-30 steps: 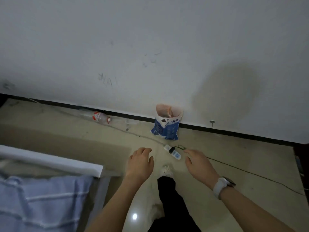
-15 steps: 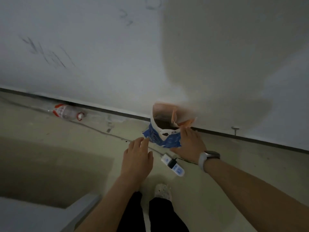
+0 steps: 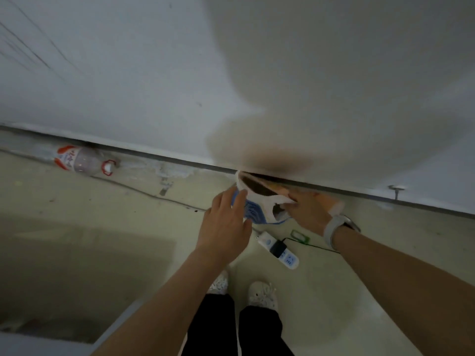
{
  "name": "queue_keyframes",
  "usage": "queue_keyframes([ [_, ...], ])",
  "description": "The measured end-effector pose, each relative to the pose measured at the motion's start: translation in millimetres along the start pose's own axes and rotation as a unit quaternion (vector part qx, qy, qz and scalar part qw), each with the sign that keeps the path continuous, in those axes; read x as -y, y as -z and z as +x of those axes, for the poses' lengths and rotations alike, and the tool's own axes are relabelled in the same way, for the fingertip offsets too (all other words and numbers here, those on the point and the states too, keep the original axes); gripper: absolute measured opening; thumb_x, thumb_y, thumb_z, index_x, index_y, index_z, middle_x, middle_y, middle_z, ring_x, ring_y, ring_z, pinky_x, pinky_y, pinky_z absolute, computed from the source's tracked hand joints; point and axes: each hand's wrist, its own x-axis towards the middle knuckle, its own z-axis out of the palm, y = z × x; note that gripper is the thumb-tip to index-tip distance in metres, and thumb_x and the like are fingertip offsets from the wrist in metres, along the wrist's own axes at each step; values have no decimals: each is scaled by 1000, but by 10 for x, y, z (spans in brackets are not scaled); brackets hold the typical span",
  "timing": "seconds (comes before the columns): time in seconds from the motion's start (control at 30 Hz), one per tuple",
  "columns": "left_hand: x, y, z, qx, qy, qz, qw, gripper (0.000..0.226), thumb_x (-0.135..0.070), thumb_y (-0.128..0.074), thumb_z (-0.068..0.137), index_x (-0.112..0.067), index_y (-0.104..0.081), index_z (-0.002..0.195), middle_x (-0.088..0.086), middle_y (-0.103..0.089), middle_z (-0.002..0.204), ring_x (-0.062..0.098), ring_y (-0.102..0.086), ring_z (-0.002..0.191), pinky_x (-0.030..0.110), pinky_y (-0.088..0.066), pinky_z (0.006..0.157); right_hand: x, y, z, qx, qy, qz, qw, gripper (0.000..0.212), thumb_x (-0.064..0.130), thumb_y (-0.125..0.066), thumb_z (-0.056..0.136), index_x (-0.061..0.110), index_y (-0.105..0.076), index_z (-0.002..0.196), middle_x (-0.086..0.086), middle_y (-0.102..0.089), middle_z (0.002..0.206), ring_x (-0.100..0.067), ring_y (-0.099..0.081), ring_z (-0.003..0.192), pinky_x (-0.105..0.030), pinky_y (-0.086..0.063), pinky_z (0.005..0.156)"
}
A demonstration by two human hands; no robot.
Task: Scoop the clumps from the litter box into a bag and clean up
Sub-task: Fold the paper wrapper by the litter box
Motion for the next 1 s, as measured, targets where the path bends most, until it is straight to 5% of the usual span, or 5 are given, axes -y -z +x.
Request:
queue_keyframes([
  [0.23, -83, 250, 30, 46, -56, 133, 988, 65, -41, -41, 95, -25, -5, 148, -3, 3, 157, 23, 8, 144, 49, 0, 114, 150, -174, -366, -8, 21, -9, 1000, 24, 14, -40, 97, 1, -57, 108, -18, -61, 107, -28, -57, 87, -26, -42, 69],
  [0.37, -242, 498, -130, 75, -93, 149, 982, 60, -43, -44, 94, -27, -18, 146, -5, -22, 152, 17, -7, 143, 54, 8, 111, 277, 11, -918, -35, 33, -5, 999, 24, 13, -40, 97, 0, -56, 110, -21, -62, 101, -37, -59, 87, -38, -45, 74],
  [0.6, -757, 894, -839, -11, -298, 122, 947, 23, -37, -48, 75, -28, -68, 68, -10, -67, 69, 13, -64, 68, 35, -45, 87, 518, 199, -2289, -114, -28, 90, 989, 35, 18, -51, 93, 3, -53, 124, -11, -61, 119, -25, -59, 98, -26, -42, 84],
  [0.7, -1026, 1080, -1157, -26, -345, 117, 931, 23, -27, -47, 74, -25, -63, 57, -9, -61, 58, 14, -58, 54, 27, -33, 75, 545, 273, -2885, -123, -60, 128, 982, 36, 17, -52, 92, 6, -52, 126, -17, -61, 116, -33, -59, 102, -39, -44, 91],
  [1.0, -2000, 918, -2156, 21, -528, 112, 841, 10, -15, -62, 59, -24, -61, 55, -9, -60, 55, 11, -56, 48, 24, -33, 68, 109, -80, -4673, -248, -110, 217, 938, 17, 11, -50, 92, 6, -63, 103, -3, -58, 92, -21, -54, 82, -24, -38, 70],
])
